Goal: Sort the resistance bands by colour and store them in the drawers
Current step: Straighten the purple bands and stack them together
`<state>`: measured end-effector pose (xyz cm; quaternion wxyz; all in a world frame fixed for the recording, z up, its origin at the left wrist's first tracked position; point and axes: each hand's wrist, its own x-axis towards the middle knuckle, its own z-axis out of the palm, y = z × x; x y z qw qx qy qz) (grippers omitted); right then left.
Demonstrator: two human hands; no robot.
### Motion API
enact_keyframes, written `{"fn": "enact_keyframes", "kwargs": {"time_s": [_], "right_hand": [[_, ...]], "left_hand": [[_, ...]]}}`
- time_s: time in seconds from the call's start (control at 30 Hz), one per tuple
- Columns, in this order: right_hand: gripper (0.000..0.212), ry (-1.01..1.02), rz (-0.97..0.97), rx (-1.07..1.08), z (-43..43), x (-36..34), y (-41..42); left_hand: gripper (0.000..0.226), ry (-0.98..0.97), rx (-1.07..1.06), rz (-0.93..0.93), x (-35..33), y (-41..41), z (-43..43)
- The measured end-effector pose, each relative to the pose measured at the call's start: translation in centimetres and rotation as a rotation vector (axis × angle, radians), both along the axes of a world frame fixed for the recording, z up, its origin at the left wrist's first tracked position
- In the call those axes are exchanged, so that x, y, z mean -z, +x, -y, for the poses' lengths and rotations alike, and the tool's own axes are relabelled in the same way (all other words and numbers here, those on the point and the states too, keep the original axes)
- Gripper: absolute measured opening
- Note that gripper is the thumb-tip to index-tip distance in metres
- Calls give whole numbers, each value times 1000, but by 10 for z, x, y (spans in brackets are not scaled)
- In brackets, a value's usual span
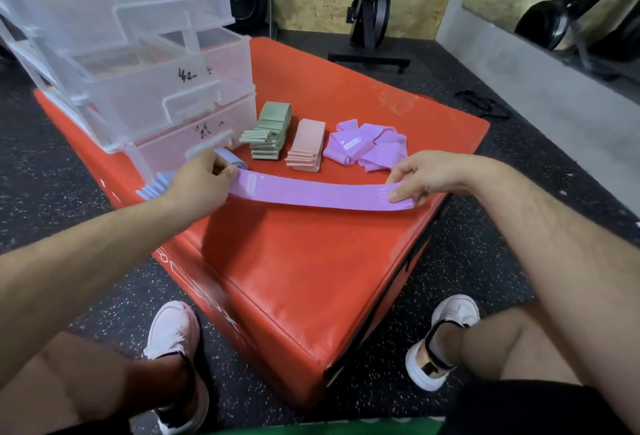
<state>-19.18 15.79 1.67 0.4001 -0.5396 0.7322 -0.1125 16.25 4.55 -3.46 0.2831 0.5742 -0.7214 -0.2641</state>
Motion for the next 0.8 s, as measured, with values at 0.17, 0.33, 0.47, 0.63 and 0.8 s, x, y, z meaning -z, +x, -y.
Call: {"fn": "enact_keyframes", "kwargs": {"time_s": [0.17, 0.33, 0.47, 0.63, 0.8], "right_hand": [[29, -36, 13, 178, -10, 21, -5], [22, -191, -36, 228, -16, 35, -1], [10, -261, -148, 197, -18, 37, 0], [10, -277, -297, 104, -20, 37, 3], [9, -265, -380, 71, -17, 36, 4]], "left_hand": [[10, -44, 65, 84, 18, 1, -1], [12, -157, 203, 144, 23, 1, -10], [10, -204, 259, 199, 23, -2, -8], [7, -226, 266, 304, 31, -1, -6], [4, -274, 281, 371, 26, -7, -9]]}}
